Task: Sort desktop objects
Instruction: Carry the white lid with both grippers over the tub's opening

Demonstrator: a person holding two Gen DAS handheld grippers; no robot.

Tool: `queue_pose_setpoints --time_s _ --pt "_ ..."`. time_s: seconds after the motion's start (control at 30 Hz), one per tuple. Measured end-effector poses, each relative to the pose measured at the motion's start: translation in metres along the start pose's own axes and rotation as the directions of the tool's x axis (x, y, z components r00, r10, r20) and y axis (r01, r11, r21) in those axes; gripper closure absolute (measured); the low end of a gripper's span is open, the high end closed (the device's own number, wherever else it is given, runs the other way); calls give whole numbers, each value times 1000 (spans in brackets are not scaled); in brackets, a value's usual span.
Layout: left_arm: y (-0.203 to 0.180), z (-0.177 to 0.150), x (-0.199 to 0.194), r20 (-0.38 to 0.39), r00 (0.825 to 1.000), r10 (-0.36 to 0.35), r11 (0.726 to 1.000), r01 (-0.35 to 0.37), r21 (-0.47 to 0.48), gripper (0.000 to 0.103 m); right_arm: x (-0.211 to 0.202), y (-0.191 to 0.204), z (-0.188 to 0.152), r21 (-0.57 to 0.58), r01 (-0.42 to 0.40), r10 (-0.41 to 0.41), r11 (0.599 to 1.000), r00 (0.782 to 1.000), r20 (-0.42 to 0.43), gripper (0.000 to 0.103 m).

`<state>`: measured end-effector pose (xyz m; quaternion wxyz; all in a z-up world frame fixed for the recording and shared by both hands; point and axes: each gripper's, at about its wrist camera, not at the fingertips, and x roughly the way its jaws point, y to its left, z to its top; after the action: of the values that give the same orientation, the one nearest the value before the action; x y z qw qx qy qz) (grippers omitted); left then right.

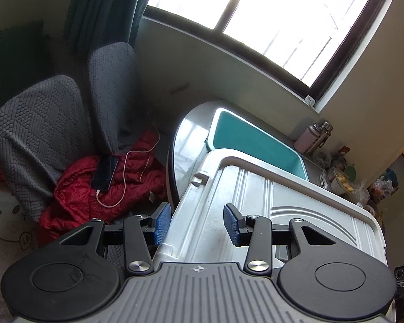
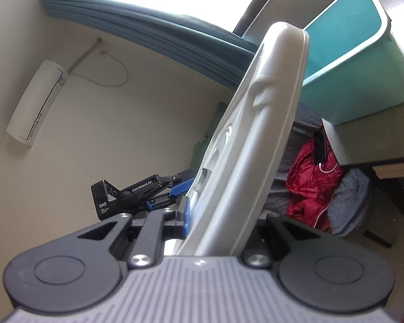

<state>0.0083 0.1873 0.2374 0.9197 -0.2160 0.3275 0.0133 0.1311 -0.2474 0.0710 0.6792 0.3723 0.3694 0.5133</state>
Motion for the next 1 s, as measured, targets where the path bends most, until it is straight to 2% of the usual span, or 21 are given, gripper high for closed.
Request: queue_pose_setpoints --time_s 0.4,0.7,1.0 --pt "-39 21 37 49 998 31 999 -30 -15 59 -5 -29 46 -25 -36 35 999 999 -32 89" --pt "-50 42 76 30 998 48 999 -47 -28 59 -5 -50 69 0 -40 40 999 998 -43 89" --pt "-57 89 136 14 999 29 999 -29 -20 59 5 -71 103 12 -24 25 1000 999 -30 89"
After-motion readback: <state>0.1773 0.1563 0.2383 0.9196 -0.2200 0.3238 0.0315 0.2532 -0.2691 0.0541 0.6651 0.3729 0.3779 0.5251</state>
